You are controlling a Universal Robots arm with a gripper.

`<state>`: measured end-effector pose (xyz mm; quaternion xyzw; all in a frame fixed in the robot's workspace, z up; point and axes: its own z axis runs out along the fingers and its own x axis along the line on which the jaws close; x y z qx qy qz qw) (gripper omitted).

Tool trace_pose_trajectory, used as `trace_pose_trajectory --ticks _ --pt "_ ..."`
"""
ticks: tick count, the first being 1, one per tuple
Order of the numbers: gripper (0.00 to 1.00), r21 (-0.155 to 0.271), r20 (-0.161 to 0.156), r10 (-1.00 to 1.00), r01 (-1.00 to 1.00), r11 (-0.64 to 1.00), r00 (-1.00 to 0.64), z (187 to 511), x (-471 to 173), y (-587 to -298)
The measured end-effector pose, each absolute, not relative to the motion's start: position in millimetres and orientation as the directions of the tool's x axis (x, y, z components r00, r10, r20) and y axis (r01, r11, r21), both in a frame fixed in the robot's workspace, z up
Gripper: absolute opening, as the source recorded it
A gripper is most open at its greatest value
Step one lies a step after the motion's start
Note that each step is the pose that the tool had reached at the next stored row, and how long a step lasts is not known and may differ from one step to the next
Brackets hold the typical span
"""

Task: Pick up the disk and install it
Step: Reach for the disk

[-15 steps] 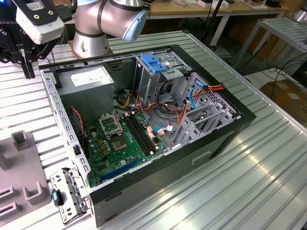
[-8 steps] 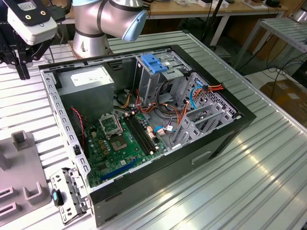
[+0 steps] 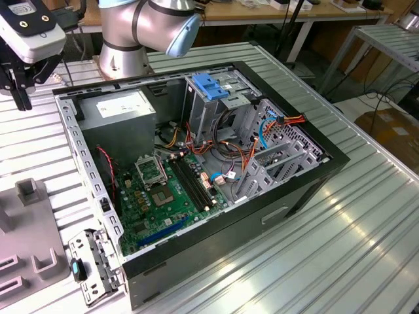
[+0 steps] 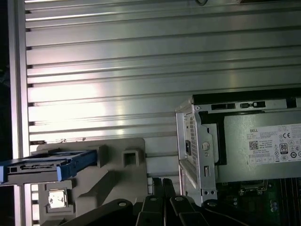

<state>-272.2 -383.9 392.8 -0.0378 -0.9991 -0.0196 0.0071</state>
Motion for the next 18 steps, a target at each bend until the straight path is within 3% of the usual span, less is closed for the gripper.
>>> trace_pose_trajectory --ticks 18 --pt "0.15 0.039 0.017 0.075 0.076 0.996 -0.997 392 -296 -384"
